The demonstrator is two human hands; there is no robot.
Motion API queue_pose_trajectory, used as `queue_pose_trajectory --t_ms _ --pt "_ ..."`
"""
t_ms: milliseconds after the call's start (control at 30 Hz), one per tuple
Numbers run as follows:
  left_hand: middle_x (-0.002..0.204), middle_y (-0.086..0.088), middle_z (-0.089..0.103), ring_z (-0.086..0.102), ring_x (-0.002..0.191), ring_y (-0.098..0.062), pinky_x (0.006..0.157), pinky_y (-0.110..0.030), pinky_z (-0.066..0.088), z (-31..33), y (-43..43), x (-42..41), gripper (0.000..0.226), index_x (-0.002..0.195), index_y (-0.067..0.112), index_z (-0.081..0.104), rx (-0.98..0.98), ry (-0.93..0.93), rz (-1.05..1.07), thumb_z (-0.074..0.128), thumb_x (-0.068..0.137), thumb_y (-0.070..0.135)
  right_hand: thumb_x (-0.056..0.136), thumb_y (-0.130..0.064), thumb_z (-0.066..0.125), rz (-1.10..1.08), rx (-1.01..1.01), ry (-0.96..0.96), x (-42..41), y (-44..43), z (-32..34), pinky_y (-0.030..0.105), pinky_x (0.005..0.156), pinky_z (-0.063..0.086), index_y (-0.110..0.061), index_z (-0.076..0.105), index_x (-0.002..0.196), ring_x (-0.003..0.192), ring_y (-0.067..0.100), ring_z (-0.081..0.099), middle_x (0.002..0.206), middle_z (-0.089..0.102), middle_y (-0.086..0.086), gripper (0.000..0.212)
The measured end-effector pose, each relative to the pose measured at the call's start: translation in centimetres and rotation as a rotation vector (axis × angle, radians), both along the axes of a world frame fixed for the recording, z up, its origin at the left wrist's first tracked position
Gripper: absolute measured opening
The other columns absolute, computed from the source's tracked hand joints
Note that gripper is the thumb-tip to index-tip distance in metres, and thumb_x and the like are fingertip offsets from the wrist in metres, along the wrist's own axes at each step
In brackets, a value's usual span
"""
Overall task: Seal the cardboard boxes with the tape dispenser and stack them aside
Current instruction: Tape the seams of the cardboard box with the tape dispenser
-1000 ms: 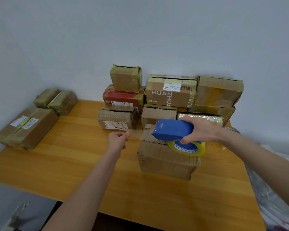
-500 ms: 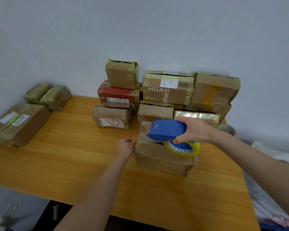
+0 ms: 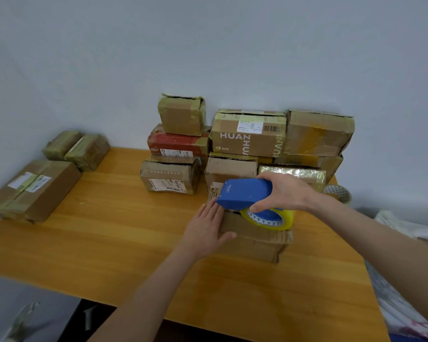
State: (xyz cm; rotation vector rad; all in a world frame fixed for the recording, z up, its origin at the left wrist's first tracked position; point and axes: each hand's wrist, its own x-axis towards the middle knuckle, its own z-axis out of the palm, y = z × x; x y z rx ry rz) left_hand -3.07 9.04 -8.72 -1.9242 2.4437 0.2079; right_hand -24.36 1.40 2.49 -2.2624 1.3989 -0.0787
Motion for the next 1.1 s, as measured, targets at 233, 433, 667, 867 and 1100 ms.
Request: queue_pose_trajectory --t_ms 233,433,667,867,1100 --pt "0.161 -0.001 -0.001 -0.009 0.148 -0.015 0.121 -0.037 -0.004 -0.4 -0.2 0.3 0.096 0.153 0.018 -0.004 -0.015 -0.068 -0.006 -0.003 0.077 0.076 0.068 -0.057 0.075 0.083 -0.020 0.070 -0.4 -0.4 0.4 0.041 0.084 0.055 -0.037 0.045 0.131 0.098 0.016 0.057 0.110 0.058 -0.009 0.073" --pt "0.159 -0.001 -0.014 -0.014 0.146 -0.014 0.120 -0.037 -0.007 -0.4 0.2 1.4 0.090 0.150 0.018 -0.014 0.001 -0.105 -0.001 -0.009 0.076 0.070 0.070 -0.048 0.079 0.083 0.019 0.037 -3.4 -1.4 1.5 0.021 0.065 0.046 -0.036 0.052 0.118 0.089 0.010 0.057 0.102 0.058 -0.009 0.057" --pt "0.161 -0.004 -0.003 -0.004 0.148 -0.018 0.121 -0.044 -0.005 0.7 0.1 -0.3 0.098 0.153 0.014 -0.002 -0.058 -0.163 0.020 0.013 0.081 0.079 0.066 -0.046 0.082 -0.007 0.027 -0.105 -3.9 -1.0 0.1 0.035 0.078 0.057 -0.031 0.057 0.114 0.091 0.013 0.060 0.102 0.060 -0.007 0.056" --pt "0.158 -0.008 -0.019 -0.017 0.146 -0.019 0.119 -0.035 -0.009 -0.3 -0.8 -2.0 0.091 0.148 0.011 -0.016 -0.014 -0.145 -0.009 0.008 0.085 0.071 0.067 -0.050 0.080 0.012 0.006 -0.068 -3.4 -1.1 0.0 0.036 0.078 0.058 -0.028 0.057 0.115 0.091 0.014 0.061 0.101 0.062 -0.005 0.057" --pt "0.157 -0.008 -0.019 -0.017 0.146 -0.019 0.121 -0.035 -0.005 -0.4 -1.2 -1.6 0.091 0.149 0.011 -0.016 0.005 -0.161 -0.005 0.001 0.082 0.070 0.069 -0.055 0.076 0.037 0.003 -0.005 -3.0 -1.4 0.5 0.036 0.081 0.056 -0.033 0.053 0.124 0.094 0.015 0.059 0.106 0.059 -0.007 0.063"
